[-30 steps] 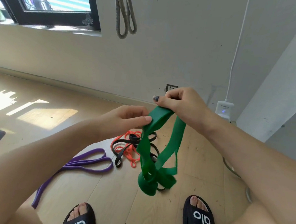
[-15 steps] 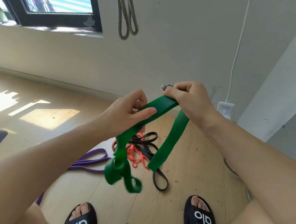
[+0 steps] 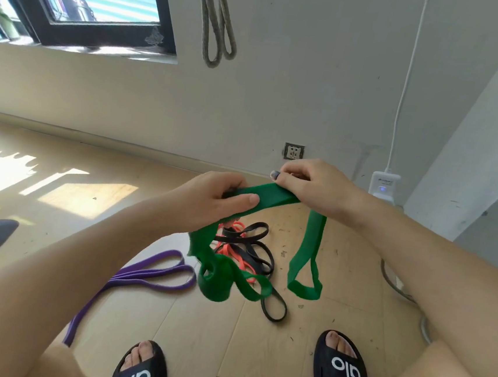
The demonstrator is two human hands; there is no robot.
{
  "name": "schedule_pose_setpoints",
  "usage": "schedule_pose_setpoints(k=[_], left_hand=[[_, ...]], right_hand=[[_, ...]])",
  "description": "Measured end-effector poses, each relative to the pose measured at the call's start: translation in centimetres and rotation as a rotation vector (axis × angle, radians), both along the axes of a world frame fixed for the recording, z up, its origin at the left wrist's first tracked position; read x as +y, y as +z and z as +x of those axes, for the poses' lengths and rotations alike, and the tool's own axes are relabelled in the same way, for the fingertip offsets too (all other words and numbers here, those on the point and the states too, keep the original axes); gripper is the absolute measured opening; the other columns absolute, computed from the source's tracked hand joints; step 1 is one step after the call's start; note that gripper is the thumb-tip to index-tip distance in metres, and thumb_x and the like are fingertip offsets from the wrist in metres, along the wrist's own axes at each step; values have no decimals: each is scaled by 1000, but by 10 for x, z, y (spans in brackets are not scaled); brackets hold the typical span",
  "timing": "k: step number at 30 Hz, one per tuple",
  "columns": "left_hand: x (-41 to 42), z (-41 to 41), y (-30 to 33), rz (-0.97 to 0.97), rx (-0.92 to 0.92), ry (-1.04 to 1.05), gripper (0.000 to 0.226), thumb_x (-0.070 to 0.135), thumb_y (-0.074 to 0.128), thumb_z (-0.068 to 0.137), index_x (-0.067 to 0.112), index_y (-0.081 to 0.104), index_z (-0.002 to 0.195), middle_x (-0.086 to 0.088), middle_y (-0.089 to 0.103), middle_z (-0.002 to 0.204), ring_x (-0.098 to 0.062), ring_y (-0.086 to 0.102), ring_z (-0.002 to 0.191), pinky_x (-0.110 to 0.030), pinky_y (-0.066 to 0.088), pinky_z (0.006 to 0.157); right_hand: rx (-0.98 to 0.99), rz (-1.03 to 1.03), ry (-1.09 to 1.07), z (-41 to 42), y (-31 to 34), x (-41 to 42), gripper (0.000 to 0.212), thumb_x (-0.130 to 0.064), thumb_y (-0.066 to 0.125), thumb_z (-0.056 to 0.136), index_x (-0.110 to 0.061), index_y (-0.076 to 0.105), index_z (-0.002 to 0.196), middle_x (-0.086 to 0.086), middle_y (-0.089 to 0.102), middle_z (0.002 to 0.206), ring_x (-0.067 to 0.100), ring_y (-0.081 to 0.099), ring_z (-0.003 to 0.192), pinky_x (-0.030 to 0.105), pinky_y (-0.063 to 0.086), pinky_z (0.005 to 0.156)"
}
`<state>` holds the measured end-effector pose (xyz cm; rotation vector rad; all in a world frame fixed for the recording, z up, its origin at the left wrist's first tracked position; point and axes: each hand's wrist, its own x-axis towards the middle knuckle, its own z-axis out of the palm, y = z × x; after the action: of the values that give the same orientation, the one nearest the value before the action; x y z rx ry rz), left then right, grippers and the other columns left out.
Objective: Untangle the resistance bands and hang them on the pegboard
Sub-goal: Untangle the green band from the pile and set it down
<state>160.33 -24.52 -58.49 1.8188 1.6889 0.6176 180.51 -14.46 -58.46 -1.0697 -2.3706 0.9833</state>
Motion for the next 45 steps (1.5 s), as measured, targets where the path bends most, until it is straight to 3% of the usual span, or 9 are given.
schedule_pose_setpoints(k=[3,9,17,25,30,34,36,40,45], left_hand=[[2,4,1,1,-1,-28,29,44,56,100,19,63,88,5,65,67,-4,53,53,-20,42,53],[4,7,-7,-11,-165,-72,16,27,60,101,14,70,100,8,68,75,-2,62,67,-16,48,65],[2,4,-21,-288,-467,-131,43,40,56,94,18,58,131,3,70,102,-5,69,97,-19,53,83],[12,2,-27,-109,-302,-80,38,41,76,82,17,69,110,-2,61,80,-15,58,71,-33,47,69],[13,-2,-33,-92,-261,-129,24,39,78,87,21,67,98,7,60,75,-11,56,69,-30,46,67],[12,-20,-45,-250,-246,-174,65,59,76,80,34,50,134,14,68,116,-6,65,107,-30,53,91],[9,-30,-59,-332,-184,-180,79,47,81,81,39,37,146,9,60,137,-10,57,129,-36,47,108],[7,-40,-80,-413,-72,-106,69,17,83,82,32,43,137,3,58,136,-16,58,127,-41,48,111],[11,-34,-92,-351,87,-162,88,34,80,85,39,24,152,5,45,154,-16,44,138,-39,37,117]], right_hand=[[7,-80,81,-8,-1,-6,52,-52,45,105,-8,70,89,9,66,80,22,60,74,38,45,75],[24,24,154,-27,-9,-17,54,-51,50,103,-24,55,57,-10,46,53,8,41,51,24,32,53],[159,107,46,-13,-4,-8,58,-43,59,101,-1,48,62,1,37,56,10,33,50,20,28,49],[-59,48,81,-9,-3,-7,51,-63,55,95,-22,59,66,-9,52,59,4,45,52,16,34,49],[-42,-108,191,-9,-6,-12,45,-46,70,92,-6,67,73,0,55,59,8,43,52,20,32,50],[78,-160,138,-11,-2,-13,40,-39,72,94,-9,67,68,-2,48,57,7,41,50,18,32,49],[131,-174,110,-10,2,-10,40,-41,72,93,-8,69,71,-2,44,57,9,38,50,20,30,49],[254,-274,72,-2,6,-1,36,-35,72,94,-7,66,72,10,35,65,13,27,51,23,24,50],[318,-332,36,4,4,5,41,-27,70,93,10,59,78,7,31,63,15,23,51,29,18,53]])
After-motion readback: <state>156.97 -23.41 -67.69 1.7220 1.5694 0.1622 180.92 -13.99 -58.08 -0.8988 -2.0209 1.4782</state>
